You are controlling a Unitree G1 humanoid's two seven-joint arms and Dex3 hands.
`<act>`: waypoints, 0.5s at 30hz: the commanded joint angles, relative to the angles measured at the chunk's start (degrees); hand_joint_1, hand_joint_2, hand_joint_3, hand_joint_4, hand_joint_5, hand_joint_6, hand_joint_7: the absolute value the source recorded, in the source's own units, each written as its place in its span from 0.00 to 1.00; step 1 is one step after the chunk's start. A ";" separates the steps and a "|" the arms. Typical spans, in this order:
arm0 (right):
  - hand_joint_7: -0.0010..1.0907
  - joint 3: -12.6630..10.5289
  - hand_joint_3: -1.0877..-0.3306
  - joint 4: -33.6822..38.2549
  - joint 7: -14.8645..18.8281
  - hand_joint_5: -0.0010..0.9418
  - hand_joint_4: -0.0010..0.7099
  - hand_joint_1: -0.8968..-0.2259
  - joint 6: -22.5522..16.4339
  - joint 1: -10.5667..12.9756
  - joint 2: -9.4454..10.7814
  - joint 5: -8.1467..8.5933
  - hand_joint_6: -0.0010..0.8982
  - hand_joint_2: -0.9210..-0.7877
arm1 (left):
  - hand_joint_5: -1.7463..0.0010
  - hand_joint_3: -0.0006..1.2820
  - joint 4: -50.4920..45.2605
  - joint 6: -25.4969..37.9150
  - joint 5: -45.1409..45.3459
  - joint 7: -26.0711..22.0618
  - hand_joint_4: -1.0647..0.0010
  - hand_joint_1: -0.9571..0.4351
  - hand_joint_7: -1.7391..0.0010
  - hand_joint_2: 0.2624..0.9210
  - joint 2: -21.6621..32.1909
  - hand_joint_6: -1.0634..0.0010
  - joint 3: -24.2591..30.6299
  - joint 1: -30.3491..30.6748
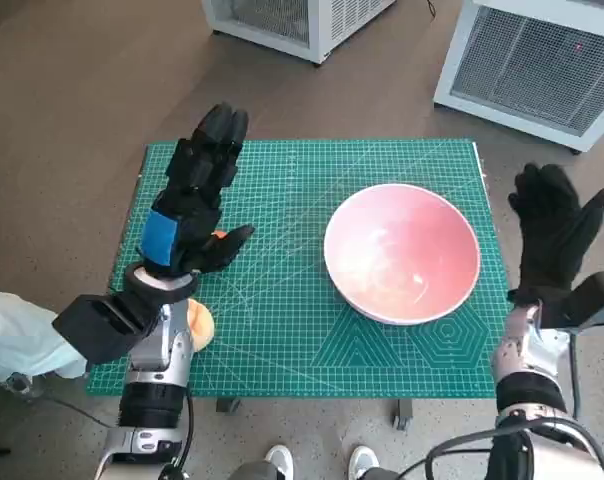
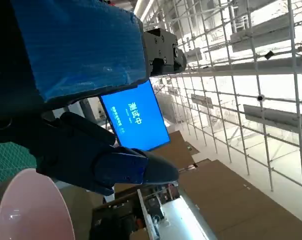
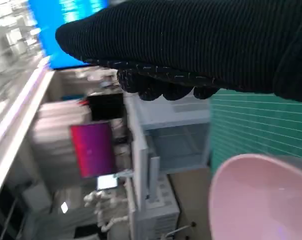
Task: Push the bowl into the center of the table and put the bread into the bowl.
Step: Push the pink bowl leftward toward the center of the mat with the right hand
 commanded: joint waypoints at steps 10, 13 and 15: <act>0.25 -0.64 0.40 3.02 -2.18 0.00 0.36 0.46 8.00 -1.10 3.74 -1.35 0.30 0.00 | 1.00 0.20 -0.80 -0.37 -0.08 0.22 0.90 0.28 0.81 1.00 0.47 0.96 0.24 0.65; 0.23 -0.97 0.39 3.19 -2.00 0.00 0.37 0.48 9.24 -1.46 4.44 -1.14 0.31 0.00 | 1.00 0.20 -1.37 -0.38 -0.17 0.18 0.90 0.28 0.81 1.00 0.64 0.96 0.31 1.05; 0.23 -1.38 0.38 3.32 -1.55 0.01 0.37 0.49 10.24 -1.78 5.08 -0.74 0.31 0.00 | 1.00 0.20 -1.97 -0.25 -0.40 0.11 0.90 0.28 0.81 1.00 0.83 0.96 0.44 1.45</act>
